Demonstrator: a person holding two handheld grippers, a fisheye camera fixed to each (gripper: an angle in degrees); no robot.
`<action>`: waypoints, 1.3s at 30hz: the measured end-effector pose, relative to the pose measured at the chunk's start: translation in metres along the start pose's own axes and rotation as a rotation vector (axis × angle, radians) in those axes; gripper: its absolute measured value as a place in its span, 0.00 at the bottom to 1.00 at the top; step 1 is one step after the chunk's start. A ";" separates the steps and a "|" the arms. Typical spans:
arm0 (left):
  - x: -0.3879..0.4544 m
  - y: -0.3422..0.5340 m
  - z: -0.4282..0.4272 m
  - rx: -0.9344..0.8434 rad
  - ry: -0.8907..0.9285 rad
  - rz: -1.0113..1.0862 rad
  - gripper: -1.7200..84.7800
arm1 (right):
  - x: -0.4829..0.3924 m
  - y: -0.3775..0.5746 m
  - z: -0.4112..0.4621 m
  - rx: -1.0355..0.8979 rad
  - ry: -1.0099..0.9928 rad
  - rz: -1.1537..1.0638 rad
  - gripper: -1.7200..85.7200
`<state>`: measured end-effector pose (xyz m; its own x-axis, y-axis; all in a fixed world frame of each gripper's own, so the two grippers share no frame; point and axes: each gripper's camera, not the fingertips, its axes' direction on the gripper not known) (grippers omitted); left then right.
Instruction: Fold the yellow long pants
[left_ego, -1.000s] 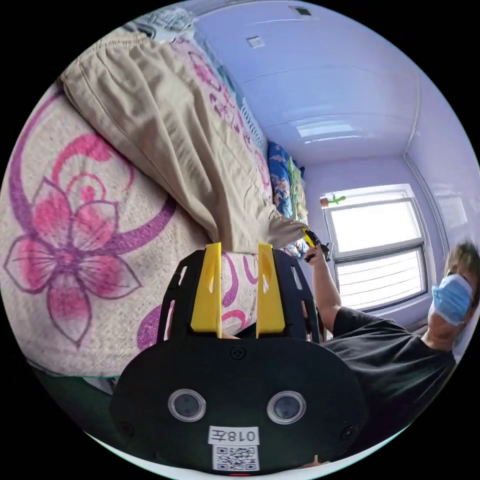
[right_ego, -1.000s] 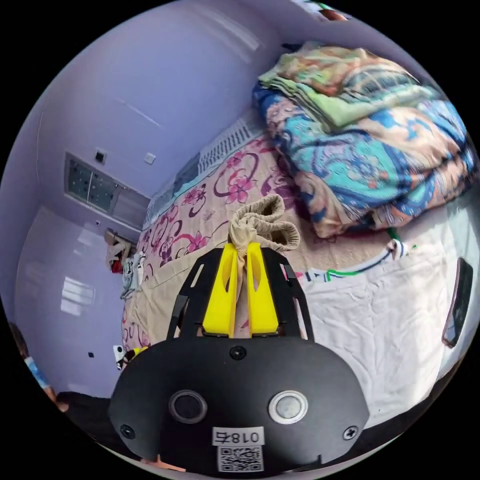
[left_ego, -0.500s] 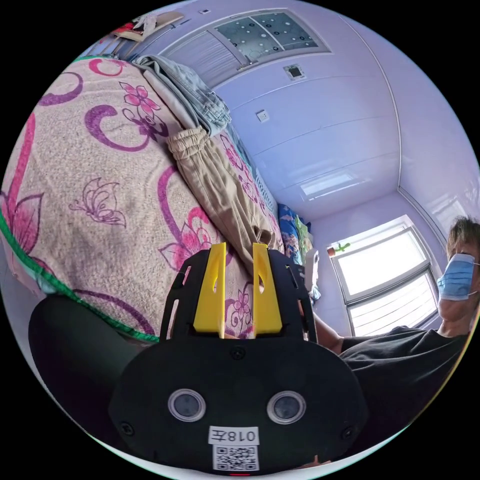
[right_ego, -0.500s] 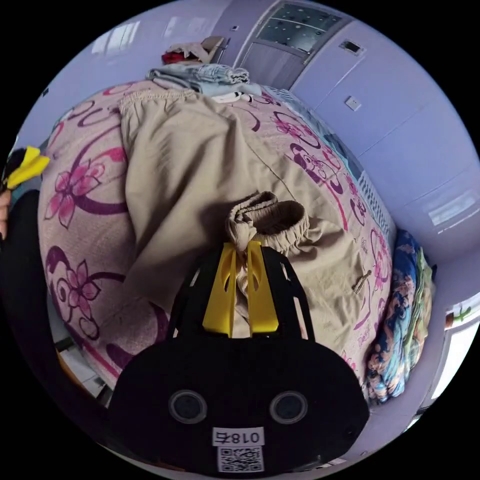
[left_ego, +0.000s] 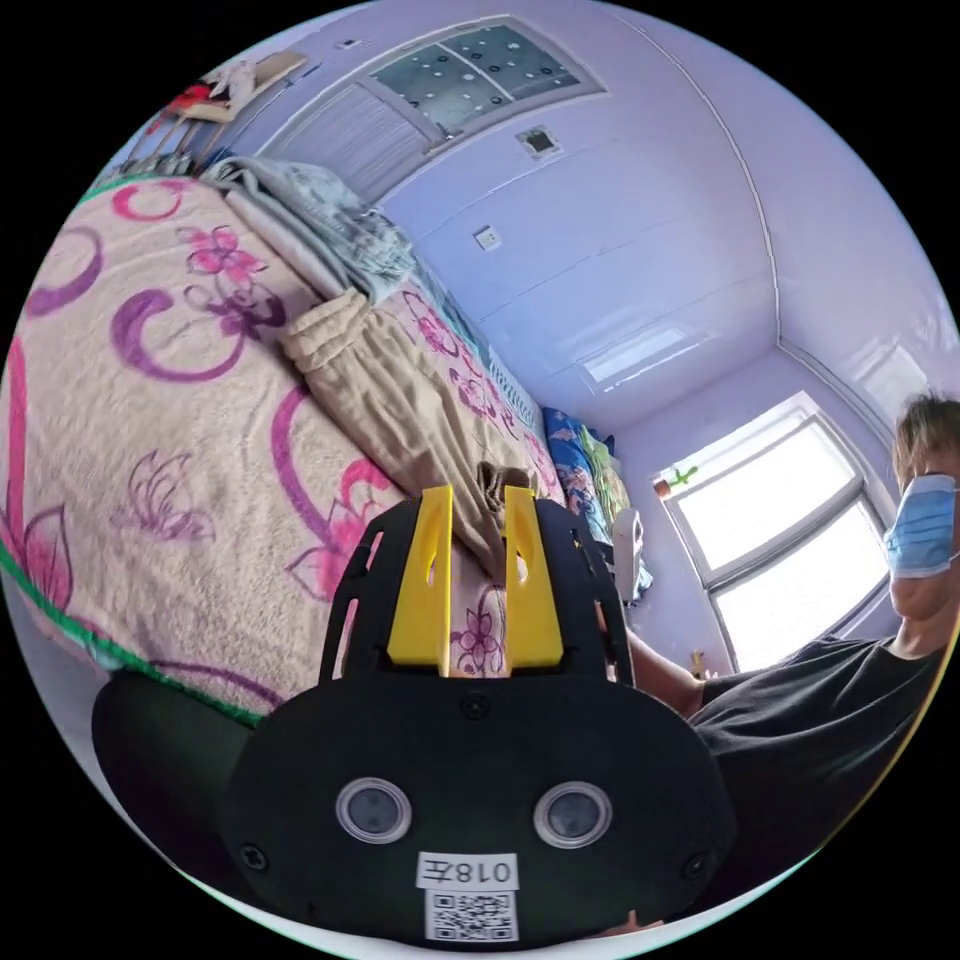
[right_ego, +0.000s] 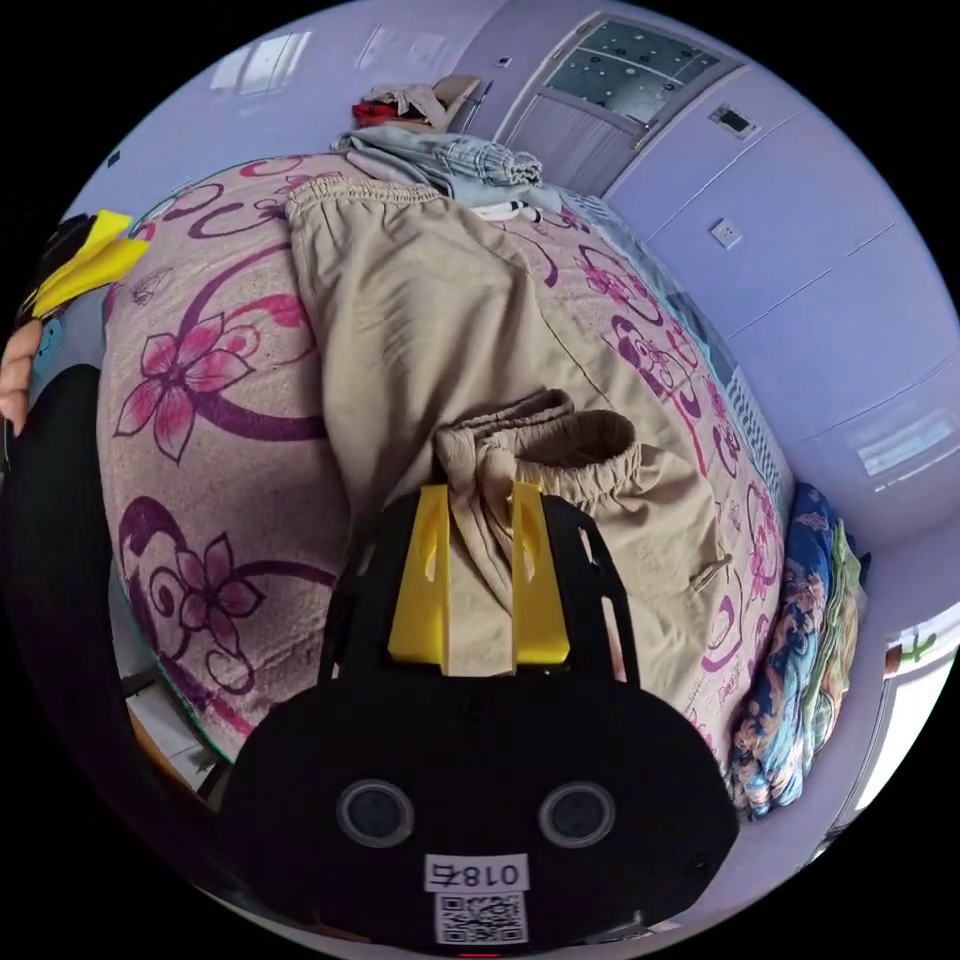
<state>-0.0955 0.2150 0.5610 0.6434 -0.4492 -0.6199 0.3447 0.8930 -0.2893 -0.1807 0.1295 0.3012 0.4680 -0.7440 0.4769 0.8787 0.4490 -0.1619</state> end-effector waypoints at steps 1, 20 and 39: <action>0.017 -0.017 0.011 -0.022 0.007 0.064 0.12 | 0.001 0.008 -0.013 0.047 -0.033 0.010 0.15; 0.093 -0.162 0.341 -0.534 -0.147 0.208 0.12 | 0.137 0.209 0.016 -0.051 -0.130 0.671 0.11; -0.008 -0.106 -0.144 0.169 -0.313 -0.175 0.20 | 0.021 0.051 -0.067 0.408 -0.258 0.267 0.11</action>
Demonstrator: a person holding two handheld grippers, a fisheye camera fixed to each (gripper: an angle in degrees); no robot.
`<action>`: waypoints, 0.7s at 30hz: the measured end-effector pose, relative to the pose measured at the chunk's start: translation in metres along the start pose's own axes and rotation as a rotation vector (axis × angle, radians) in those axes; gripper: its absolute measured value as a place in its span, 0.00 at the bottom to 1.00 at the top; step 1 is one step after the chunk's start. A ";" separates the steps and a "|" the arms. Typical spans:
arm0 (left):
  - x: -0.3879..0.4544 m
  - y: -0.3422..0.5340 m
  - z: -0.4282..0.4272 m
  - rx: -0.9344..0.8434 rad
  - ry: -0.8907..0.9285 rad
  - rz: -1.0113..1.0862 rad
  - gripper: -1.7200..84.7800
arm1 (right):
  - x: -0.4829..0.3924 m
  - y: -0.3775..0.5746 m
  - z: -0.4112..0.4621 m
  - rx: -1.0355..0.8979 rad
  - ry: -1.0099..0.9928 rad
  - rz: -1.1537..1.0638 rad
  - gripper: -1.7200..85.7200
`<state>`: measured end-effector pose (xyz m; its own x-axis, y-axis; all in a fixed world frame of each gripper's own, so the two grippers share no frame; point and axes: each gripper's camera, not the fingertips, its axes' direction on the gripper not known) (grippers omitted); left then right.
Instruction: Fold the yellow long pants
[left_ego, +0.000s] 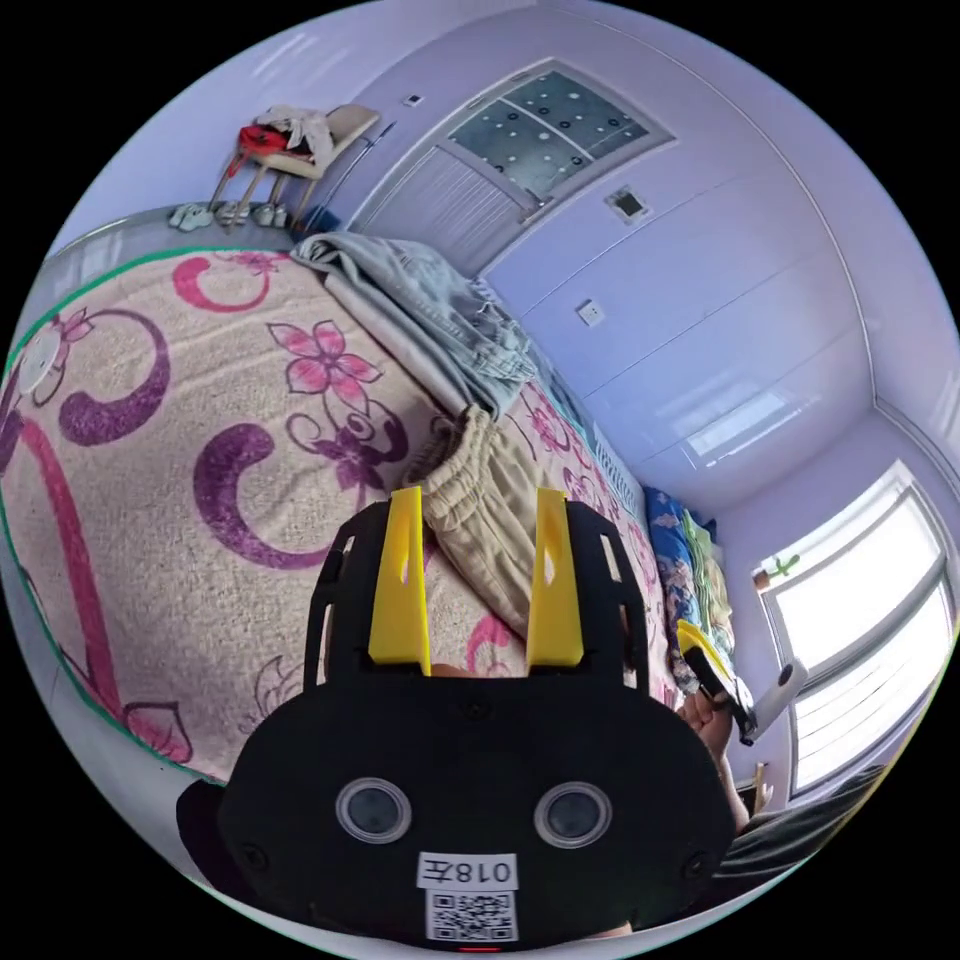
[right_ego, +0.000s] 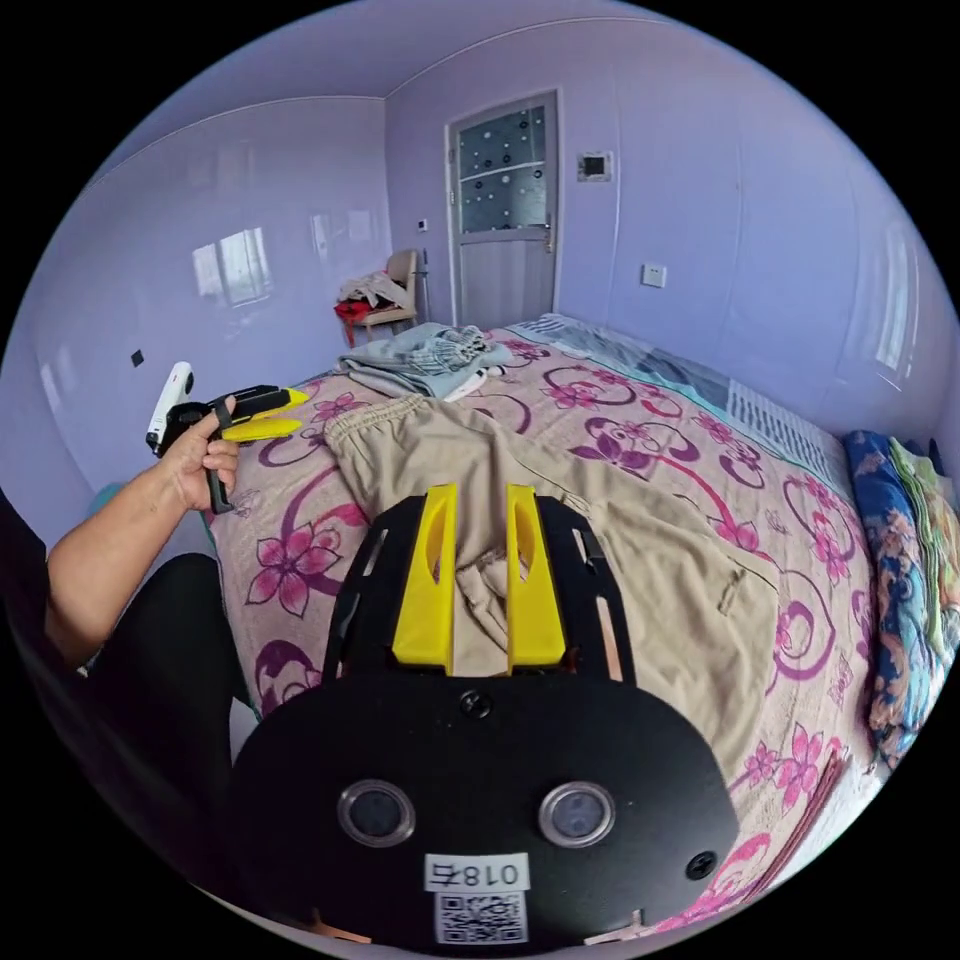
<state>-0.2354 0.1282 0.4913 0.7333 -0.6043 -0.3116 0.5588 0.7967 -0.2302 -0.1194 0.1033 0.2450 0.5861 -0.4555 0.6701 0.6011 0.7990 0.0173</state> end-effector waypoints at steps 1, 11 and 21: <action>-0.006 -0.004 0.005 -0.033 0.019 -0.034 0.21 | -0.014 -0.008 0.007 -0.010 -0.021 -0.037 0.11; 0.004 -0.008 0.018 -0.102 0.070 -0.233 0.14 | -0.047 -0.002 0.002 -0.060 0.012 -0.108 0.09; 0.137 -0.019 -0.043 0.051 0.075 -0.007 0.08 | 0.044 0.080 -0.091 -0.085 0.234 0.147 0.06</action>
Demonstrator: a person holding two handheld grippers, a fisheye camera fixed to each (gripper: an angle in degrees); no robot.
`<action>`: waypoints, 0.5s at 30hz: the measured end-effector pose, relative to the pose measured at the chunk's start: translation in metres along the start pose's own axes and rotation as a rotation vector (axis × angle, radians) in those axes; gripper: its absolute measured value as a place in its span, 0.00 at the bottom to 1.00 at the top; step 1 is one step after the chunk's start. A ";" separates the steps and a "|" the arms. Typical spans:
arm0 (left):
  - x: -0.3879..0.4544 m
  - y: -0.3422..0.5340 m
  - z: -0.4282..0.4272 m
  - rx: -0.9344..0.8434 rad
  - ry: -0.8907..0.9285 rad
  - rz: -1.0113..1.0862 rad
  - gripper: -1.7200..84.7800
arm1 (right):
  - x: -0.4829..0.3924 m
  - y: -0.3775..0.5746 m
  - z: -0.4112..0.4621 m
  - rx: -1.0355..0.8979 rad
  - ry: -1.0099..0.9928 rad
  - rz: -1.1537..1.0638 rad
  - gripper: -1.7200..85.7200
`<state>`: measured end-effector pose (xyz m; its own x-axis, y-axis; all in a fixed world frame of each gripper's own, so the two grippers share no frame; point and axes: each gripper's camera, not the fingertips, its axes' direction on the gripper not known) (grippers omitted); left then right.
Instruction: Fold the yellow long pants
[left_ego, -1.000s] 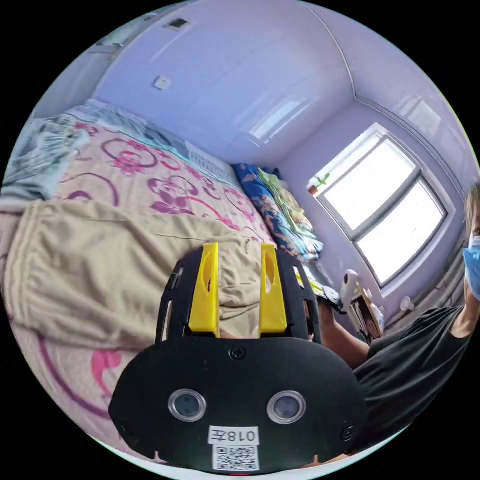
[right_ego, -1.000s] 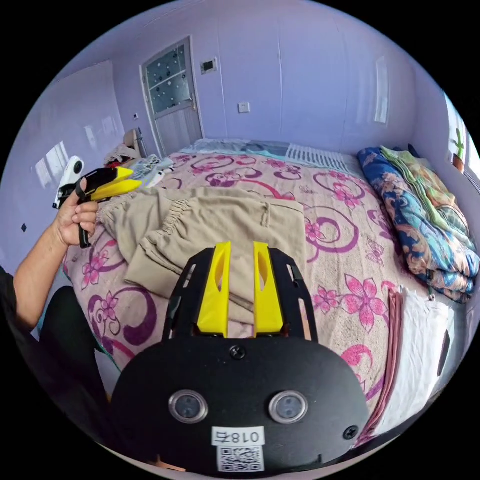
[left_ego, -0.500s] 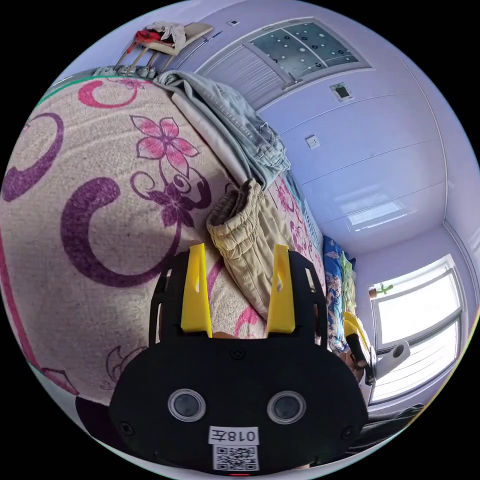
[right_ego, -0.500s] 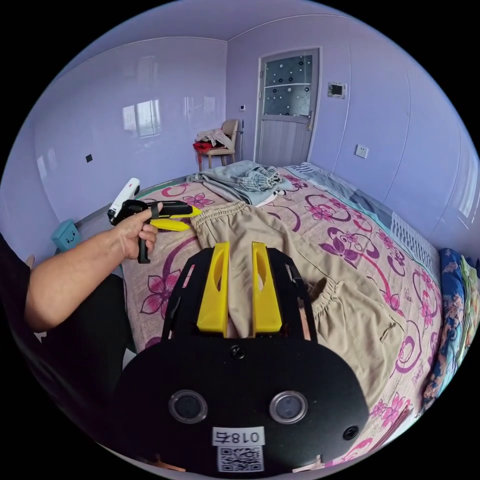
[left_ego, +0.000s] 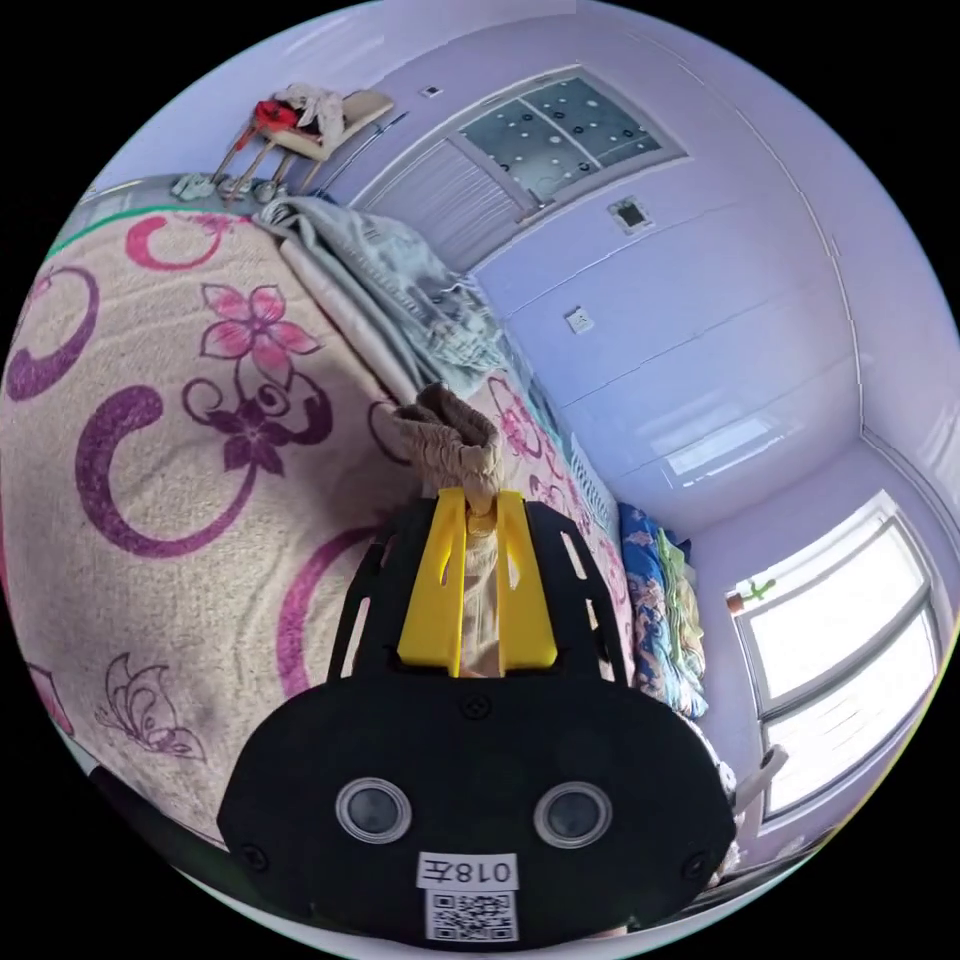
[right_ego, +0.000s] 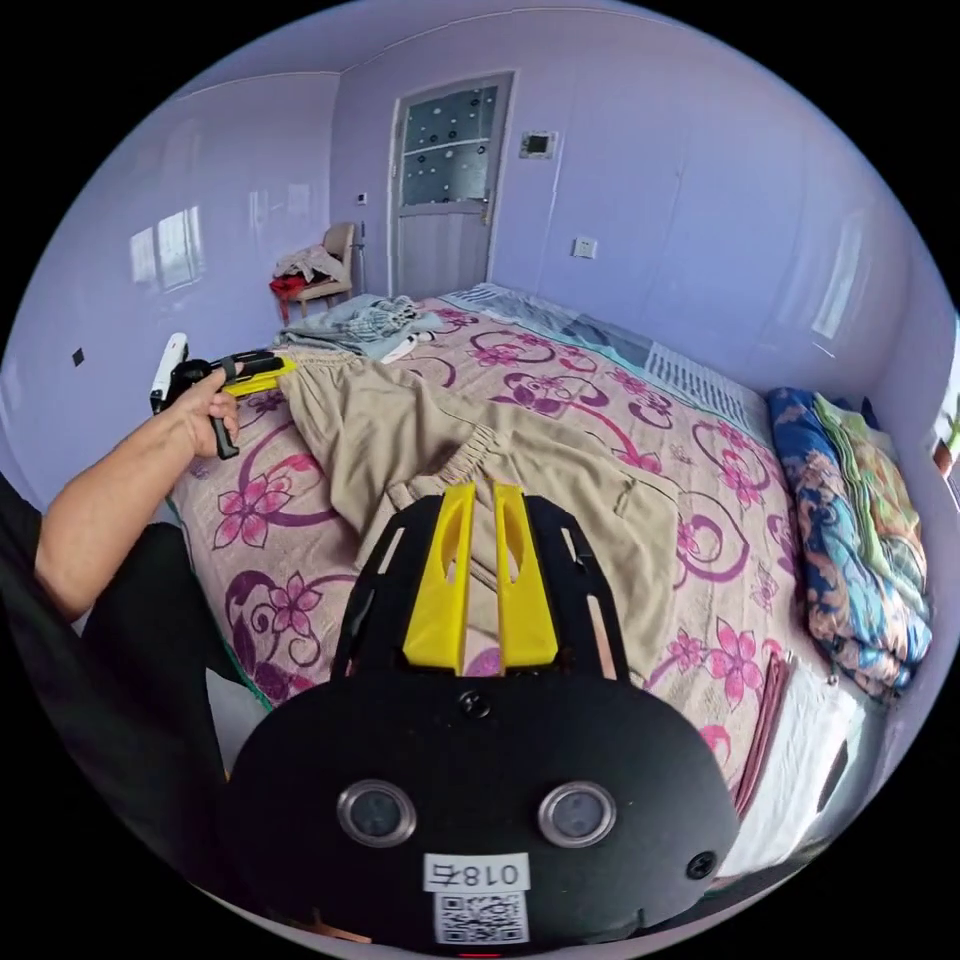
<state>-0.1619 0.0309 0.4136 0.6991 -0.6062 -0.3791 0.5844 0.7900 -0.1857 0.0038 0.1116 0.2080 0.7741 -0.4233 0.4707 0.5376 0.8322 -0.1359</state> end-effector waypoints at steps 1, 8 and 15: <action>0.030 -0.003 -0.002 0.005 0.009 0.055 0.08 | 0.017 0.011 -0.009 0.005 0.023 0.047 0.06; 0.290 0.025 0.037 -0.084 0.060 0.602 0.08 | 0.089 0.068 -0.056 0.029 0.121 0.220 0.05; 0.434 0.163 0.173 -0.359 -0.003 0.981 0.08 | 0.141 0.118 -0.084 0.019 0.185 0.353 0.04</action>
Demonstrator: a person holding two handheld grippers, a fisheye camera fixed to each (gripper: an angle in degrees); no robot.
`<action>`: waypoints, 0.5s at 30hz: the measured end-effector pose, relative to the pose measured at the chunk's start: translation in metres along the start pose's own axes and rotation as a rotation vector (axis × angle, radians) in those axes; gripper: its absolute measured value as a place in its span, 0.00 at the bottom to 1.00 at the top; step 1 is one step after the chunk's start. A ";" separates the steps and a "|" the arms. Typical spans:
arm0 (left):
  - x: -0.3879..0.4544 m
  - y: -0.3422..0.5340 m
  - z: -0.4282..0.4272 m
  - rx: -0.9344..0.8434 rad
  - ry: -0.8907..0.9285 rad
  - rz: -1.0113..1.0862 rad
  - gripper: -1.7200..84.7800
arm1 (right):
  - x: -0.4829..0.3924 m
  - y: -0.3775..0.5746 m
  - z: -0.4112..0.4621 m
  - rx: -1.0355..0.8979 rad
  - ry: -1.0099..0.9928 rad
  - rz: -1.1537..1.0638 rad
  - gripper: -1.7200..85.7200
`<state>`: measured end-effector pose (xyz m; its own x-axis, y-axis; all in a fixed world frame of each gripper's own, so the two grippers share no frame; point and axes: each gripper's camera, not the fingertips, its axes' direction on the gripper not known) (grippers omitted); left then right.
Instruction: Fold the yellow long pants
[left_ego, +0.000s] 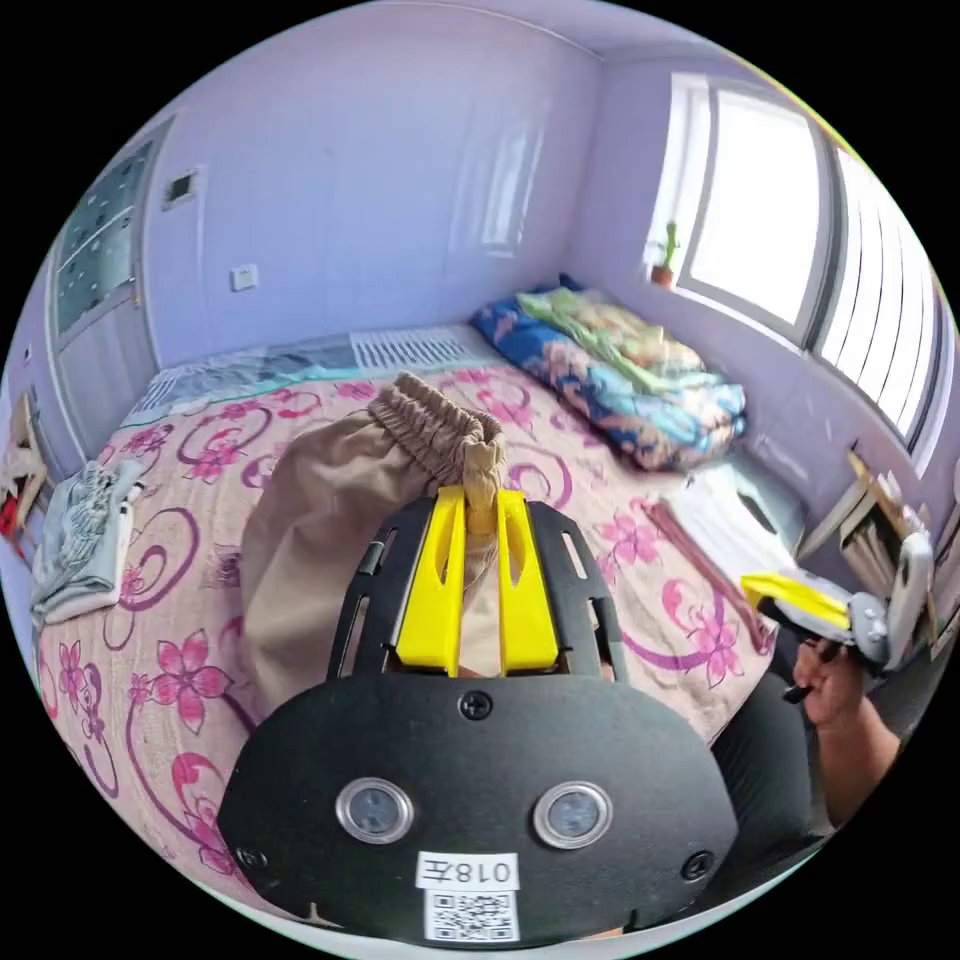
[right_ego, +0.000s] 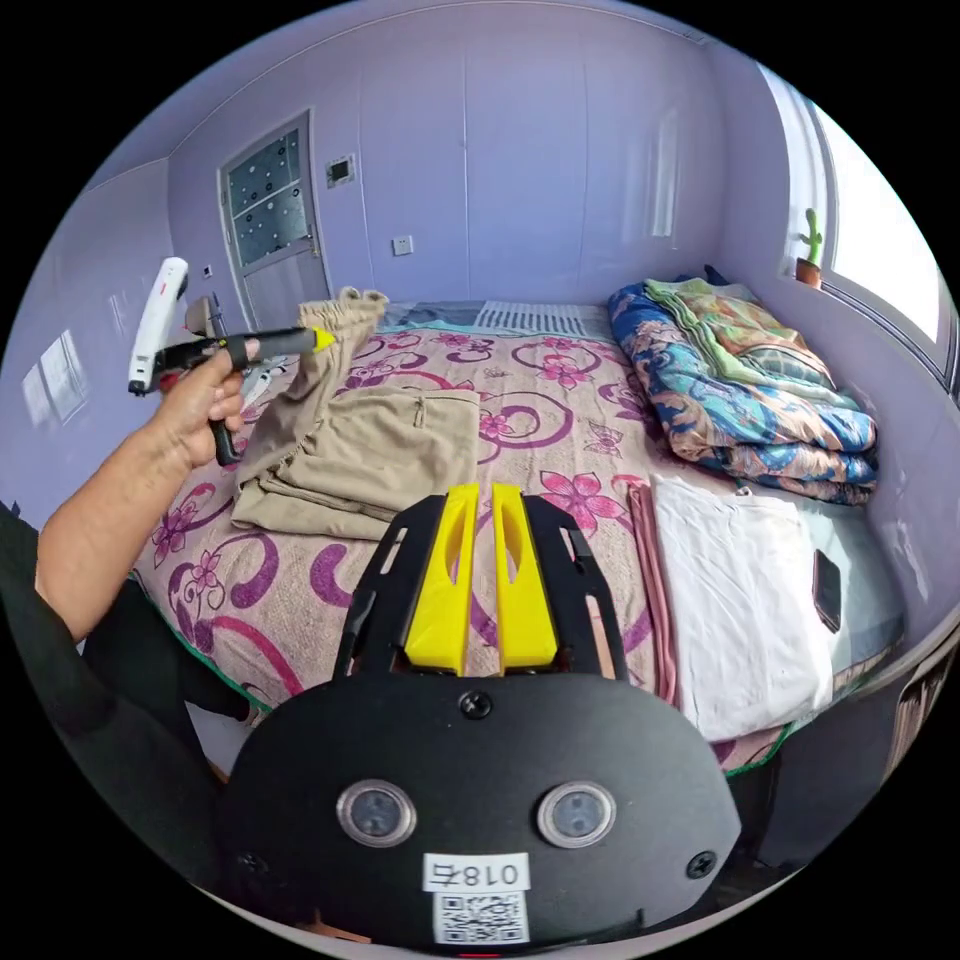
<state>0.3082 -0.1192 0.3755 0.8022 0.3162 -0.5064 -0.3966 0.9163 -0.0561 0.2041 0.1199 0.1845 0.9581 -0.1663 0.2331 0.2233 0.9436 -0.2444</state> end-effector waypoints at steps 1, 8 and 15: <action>0.019 0.003 0.036 -0.075 -0.004 0.045 0.09 | 0.008 0.003 -0.001 -0.005 0.003 0.022 0.04; 0.039 -0.003 0.076 -0.137 -0.083 0.130 0.08 | 0.032 0.003 -0.004 -0.011 0.038 0.050 0.04; 0.007 -0.025 0.095 -0.244 0.083 0.145 0.12 | 0.029 -0.028 0.020 0.007 -0.023 0.041 0.05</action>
<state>0.3664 -0.1164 0.4554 0.6941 0.4092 -0.5923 -0.6081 0.7735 -0.1783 0.2218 0.0944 0.2171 0.9621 -0.1209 0.2446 0.1825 0.9516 -0.2473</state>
